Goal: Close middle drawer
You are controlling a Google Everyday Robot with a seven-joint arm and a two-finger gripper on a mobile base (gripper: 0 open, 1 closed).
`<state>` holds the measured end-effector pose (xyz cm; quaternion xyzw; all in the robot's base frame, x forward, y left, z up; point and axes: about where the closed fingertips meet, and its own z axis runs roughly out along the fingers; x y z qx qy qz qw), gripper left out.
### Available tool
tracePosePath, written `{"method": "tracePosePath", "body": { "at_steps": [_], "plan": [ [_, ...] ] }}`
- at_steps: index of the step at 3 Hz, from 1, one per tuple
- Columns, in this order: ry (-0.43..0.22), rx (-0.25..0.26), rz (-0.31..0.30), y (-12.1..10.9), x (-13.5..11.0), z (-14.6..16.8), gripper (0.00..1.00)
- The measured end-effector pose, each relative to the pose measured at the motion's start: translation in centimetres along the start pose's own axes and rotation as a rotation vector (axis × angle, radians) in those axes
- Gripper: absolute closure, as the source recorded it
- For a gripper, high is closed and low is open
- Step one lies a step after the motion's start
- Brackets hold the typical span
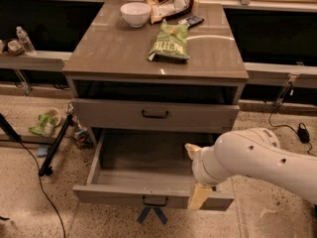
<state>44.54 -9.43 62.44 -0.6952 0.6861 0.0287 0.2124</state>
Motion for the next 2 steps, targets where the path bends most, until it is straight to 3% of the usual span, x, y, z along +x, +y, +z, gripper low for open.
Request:
{"method": "tracePosePath", "body": {
  "at_steps": [2],
  "plan": [
    [0.012, -0.021, 0.024, 0.6, 0.8, 1.5, 0.00]
  ]
}}
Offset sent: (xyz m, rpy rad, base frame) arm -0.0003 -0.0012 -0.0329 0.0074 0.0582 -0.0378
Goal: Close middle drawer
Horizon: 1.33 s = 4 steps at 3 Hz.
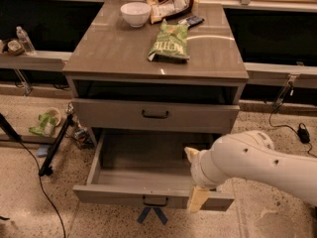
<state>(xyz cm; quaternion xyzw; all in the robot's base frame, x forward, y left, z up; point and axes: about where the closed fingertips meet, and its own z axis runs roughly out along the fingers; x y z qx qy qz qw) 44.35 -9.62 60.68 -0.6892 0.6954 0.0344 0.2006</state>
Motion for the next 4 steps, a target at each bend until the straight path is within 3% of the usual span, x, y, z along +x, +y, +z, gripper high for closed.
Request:
{"method": "tracePosePath", "body": {
  "at_steps": [2, 4],
  "plan": [
    [0.090, 0.037, 0.069, -0.5, 2.9, 5.4, 0.00],
    [0.021, 0.072, 0.013, -3.4, 5.1, 12.6, 0.00]
  ]
}}
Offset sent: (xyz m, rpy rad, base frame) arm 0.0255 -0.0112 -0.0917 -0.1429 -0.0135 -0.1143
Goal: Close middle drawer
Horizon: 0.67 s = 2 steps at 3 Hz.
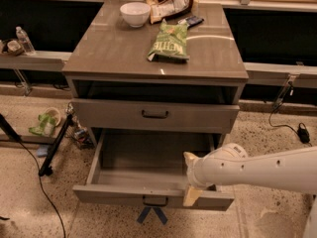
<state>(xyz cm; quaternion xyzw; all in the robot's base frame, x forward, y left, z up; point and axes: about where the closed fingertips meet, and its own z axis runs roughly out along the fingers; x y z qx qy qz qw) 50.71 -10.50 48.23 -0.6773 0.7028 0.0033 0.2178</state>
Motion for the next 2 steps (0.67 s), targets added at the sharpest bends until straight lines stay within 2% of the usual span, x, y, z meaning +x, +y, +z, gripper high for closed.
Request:
{"method": "tracePosePath", "body": {
  "at_steps": [1, 2],
  "plan": [
    [-0.015, -0.002, -0.012, 0.0, 0.3, 1.8, 0.00],
    [-0.023, 0.002, -0.017, -0.2, 0.6, 3.1, 0.19]
  ]
}}
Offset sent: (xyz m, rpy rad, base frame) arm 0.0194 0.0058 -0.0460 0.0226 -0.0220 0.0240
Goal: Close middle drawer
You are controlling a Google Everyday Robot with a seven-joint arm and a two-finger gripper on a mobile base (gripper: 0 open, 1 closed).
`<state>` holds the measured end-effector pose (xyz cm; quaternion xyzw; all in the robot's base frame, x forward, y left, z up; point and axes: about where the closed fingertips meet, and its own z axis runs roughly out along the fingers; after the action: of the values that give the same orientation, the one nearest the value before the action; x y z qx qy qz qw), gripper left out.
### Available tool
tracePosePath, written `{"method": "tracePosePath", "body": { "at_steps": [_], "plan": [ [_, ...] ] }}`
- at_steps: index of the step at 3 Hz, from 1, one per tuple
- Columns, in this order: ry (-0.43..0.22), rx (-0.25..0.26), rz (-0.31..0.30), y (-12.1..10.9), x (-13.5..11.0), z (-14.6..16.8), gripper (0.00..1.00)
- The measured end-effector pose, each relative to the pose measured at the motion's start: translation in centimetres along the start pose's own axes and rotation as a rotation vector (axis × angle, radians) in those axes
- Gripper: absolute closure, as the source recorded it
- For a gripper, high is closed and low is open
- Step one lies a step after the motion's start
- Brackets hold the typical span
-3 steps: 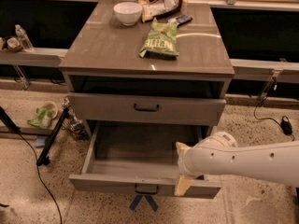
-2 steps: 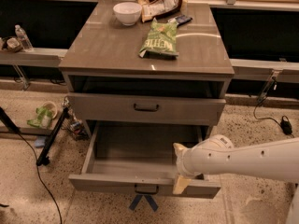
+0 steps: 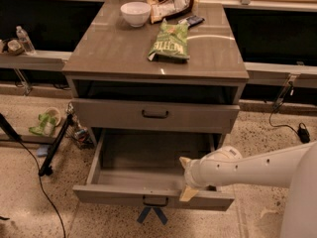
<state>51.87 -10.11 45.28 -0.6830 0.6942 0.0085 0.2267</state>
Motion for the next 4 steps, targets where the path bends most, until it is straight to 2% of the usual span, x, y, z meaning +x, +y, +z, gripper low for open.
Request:
{"method": "tracePosePath", "body": {
  "at_steps": [1, 3, 4],
  "plan": [
    [0.010, 0.011, -0.011, -0.7, 0.4, 0.7, 0.50],
    [0.012, 0.013, -0.015, -0.8, 0.4, 0.8, 0.96],
    [0.030, 0.038, -0.016, -1.7, 0.8, 0.2, 1.00]
  ]
}}
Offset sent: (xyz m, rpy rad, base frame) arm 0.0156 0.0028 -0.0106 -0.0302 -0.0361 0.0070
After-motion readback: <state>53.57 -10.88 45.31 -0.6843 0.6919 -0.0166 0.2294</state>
